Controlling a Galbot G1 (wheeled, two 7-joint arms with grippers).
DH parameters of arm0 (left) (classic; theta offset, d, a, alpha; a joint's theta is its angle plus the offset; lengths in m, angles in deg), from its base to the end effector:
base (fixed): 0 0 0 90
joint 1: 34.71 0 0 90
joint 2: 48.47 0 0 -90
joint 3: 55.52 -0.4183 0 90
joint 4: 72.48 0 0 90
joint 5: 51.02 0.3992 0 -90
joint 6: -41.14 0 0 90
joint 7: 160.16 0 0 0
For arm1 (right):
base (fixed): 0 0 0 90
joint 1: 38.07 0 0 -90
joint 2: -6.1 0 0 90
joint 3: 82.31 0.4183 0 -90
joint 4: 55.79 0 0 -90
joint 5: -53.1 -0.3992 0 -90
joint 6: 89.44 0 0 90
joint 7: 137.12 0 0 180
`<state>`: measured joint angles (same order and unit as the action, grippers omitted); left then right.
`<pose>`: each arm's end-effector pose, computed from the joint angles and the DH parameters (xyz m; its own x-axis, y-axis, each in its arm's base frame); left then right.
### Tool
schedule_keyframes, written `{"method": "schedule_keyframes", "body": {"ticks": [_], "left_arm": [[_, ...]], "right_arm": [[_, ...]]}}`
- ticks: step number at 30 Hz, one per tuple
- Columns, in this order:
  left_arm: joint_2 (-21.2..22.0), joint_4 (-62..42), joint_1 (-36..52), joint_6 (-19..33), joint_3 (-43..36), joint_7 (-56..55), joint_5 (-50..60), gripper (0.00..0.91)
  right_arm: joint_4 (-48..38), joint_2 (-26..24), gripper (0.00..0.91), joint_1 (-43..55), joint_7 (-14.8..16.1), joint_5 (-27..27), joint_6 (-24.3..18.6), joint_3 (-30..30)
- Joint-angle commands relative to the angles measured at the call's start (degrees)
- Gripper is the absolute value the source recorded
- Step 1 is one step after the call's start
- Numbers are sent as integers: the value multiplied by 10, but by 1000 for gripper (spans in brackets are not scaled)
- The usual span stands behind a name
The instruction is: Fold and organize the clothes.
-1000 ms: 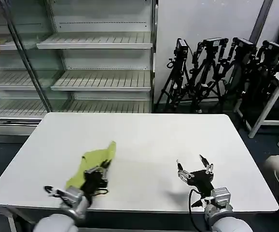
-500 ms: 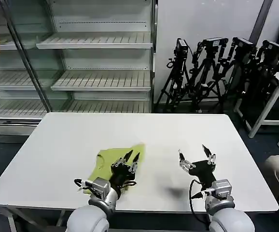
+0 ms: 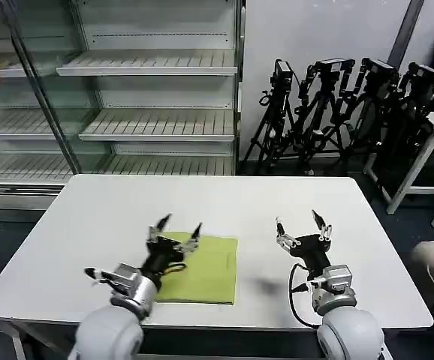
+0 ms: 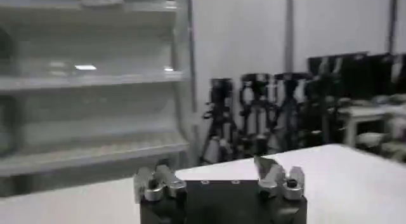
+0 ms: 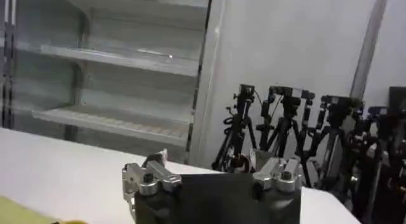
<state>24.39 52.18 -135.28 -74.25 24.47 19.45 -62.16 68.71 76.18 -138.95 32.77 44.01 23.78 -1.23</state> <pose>0.2813 0.0018 -0.2555 -0.9546 0.2841 0.0898 0.2909 0.9539 0.0746 0.2818 -0.0175 -0.2559 -0.9944 -0.0978 0.0391 -0.1029 0.9808 -0.1654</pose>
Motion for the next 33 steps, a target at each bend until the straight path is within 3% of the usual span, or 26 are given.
{"method": "schedule_keyframes", "body": {"ticks": [1, 5, 14, 27, 29, 33], "left_arm": [[-59, -138, -18, 151, 195, 77, 23, 907], [-58, -146, -23, 173, 200, 90, 19, 907], [-66, -142, -16, 163, 202, 110, 19, 907], [-67, -134, -23, 156, 206, 111, 19, 907], [-66, -134, -22, 155, 205, 111, 19, 907], [-62, -131, -23, 155, 202, 111, 20, 907]], "right_arm": [[-68, 13, 907, 44, 19, 26, -43, -2], [-84, 15, 907, 54, 28, 29, -52, 0], [-116, 28, 907, 67, 37, 22, -57, 7], [-110, 28, 907, 70, 47, 23, -65, 8], [-97, 24, 907, 64, 55, 42, -46, 10], [-94, 27, 907, 59, 53, 28, -67, 7]]}}
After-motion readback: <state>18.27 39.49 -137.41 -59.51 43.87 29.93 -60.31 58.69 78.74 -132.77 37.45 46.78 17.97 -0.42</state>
